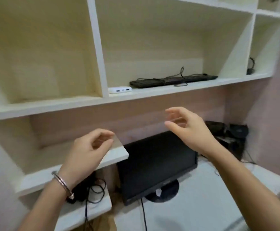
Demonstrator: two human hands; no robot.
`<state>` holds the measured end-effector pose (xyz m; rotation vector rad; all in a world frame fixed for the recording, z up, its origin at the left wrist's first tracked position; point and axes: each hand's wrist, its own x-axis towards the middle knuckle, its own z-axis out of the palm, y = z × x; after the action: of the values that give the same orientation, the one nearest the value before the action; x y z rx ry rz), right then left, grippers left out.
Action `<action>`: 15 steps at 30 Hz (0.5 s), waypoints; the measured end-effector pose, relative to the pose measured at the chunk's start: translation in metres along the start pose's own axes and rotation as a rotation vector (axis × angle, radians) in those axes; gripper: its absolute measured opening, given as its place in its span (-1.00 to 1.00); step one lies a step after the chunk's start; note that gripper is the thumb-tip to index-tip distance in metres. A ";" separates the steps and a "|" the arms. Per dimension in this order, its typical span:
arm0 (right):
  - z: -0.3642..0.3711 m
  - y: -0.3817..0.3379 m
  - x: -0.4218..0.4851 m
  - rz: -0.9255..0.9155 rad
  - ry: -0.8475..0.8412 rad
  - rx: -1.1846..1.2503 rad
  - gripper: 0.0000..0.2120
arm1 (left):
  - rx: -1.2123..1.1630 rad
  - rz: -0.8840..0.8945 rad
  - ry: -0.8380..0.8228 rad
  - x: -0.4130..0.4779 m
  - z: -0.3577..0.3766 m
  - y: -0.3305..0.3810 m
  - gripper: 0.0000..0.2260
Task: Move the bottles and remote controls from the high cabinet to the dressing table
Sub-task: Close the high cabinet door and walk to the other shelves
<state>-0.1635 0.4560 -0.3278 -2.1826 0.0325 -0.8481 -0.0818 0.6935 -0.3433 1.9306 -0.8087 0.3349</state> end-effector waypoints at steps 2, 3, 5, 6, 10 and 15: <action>-0.005 0.045 -0.066 0.221 -0.020 -0.040 -0.72 | -0.072 -0.143 -0.168 -0.040 0.046 -0.030 -0.94; -0.008 0.066 -0.104 0.340 -0.023 -0.048 -0.74 | -0.100 -0.211 -0.243 -0.063 0.069 -0.044 -0.94; -0.016 0.102 -0.183 0.573 -0.047 -0.061 -0.75 | -0.135 -0.331 -0.401 -0.110 0.114 -0.069 -0.89; -0.019 0.116 -0.224 0.690 -0.075 -0.070 -0.74 | -0.163 -0.407 -0.491 -0.137 0.134 -0.079 -0.87; -0.026 0.142 -0.380 1.177 -0.072 -0.063 -0.74 | -0.204 -0.679 -0.845 -0.243 0.206 -0.129 -0.80; -0.029 0.136 -0.518 1.619 0.075 -0.026 -0.64 | -0.056 -0.890 -1.138 -0.334 0.268 -0.185 -0.86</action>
<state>-0.5508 0.4878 -0.6975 -1.3928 1.5648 0.0560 -0.2348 0.6482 -0.7814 2.1303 -0.4970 -1.3961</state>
